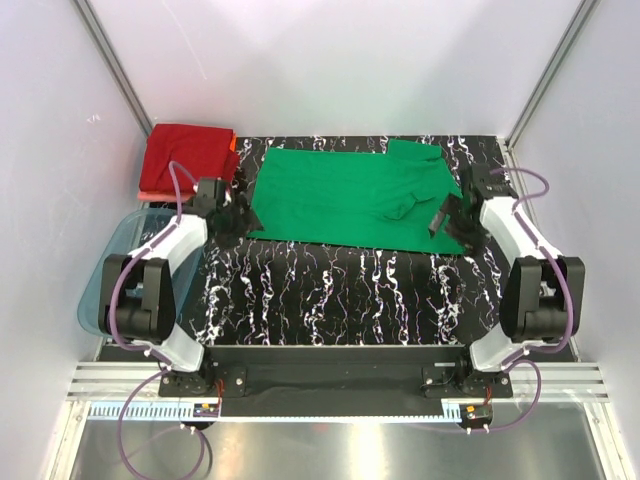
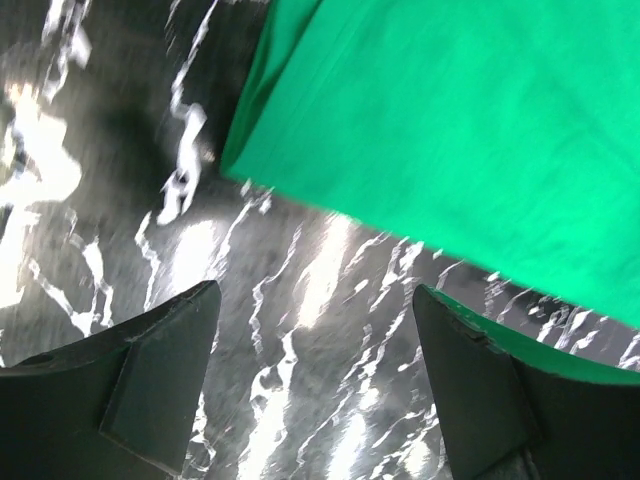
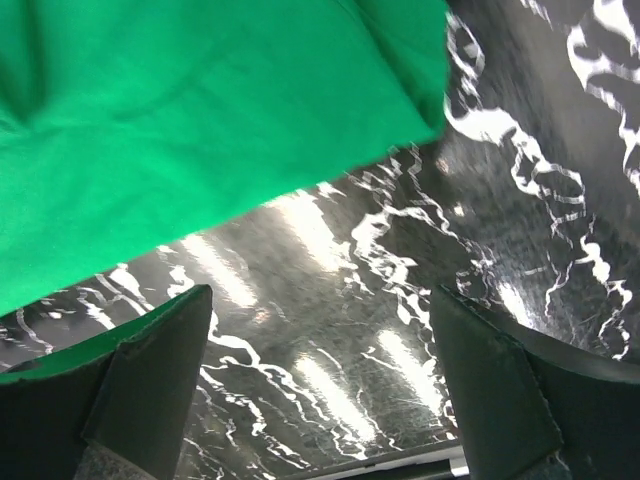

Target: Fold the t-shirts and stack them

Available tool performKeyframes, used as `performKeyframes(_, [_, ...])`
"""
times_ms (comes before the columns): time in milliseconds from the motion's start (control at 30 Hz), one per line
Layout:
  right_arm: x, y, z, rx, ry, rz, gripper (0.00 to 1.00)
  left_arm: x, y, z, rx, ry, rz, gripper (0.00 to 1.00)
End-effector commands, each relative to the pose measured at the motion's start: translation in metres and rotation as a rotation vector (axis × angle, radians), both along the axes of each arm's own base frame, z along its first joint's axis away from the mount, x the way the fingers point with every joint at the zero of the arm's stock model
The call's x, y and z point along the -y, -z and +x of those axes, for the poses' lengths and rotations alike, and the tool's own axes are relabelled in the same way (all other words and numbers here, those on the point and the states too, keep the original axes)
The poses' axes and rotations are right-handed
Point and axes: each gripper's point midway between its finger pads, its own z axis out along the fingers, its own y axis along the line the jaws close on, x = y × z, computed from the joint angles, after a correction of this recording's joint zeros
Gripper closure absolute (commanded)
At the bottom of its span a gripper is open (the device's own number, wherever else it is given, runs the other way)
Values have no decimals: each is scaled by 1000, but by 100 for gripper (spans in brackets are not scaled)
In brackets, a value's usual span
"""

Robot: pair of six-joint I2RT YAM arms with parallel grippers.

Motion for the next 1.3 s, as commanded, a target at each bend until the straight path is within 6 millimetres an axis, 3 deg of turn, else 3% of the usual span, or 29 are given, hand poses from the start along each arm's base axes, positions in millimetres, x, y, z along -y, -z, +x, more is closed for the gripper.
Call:
performKeyframes(0, [3, 28, 4, 28, 53, 68, 6, -3, 6, 2, 65, -26, 3, 17])
performKeyframes(233, [35, 61, 7, -19, 116, 76, 9, 2, 29, 13, 33, -38, -24, 17])
performKeyframes(567, [40, 82, 34, -17, 142, 123, 13, 4, 54, 33, 18, -77, -43, 23])
performKeyframes(667, [42, 92, 35, -28, 154, 134, 21, 5, 59, 37, 14, -79, -46, 38])
performKeyframes(733, [42, 93, 38, -25, 159, 138, 38, 7, 61, 42, 20, -75, -56, 49])
performKeyframes(767, [42, 95, 40, -26, 158, 139, 49, 9, 62, 42, 18, -71, -59, 67])
performKeyframes(800, [43, 94, 41, -25, 163, 140, 71, 10, 60, 48, 25, -69, -63, 75])
performKeyframes(867, [42, 85, 55, 10, 162, 154, 91, 13, 54, 54, 33, -58, -73, 95])
performKeyframes(900, [41, 78, 62, 31, 157, 166, 98, 14, 38, 65, 67, -55, -80, 100])
performKeyframes(933, [41, 62, 77, 71, 144, 175, 100, 14, 31, 66, 66, -54, -76, 100])
performKeyframes(1000, [37, 36, 88, 106, 120, 199, 100, 14, -7, 76, 136, -54, -80, 100])
performKeyframes(1067, [45, -6, 89, 175, 129, 150, 100, 3, -30, 72, 173, -96, -46, 100])
performKeyframes(1100, [48, -16, 85, 199, 137, 131, 100, -6, -52, 63, 224, -124, -19, 100])
performKeyframes(1133, [51, -27, 71, 220, 145, 102, 100, -10, -58, 57, 237, -134, -6, 100])
performKeyframes(1200, [49, -21, 52, 197, 154, 98, 100, -17, -59, 36, 235, -147, 17, 100])
performKeyframes(1233, [45, 1, 29, 134, 162, 106, 100, -19, -53, 26, 219, -158, 17, 100])
performKeyframes(1267, [43, 3, 18, 129, 170, 112, 100, -21, -38, 6, 187, -164, 15, 100])
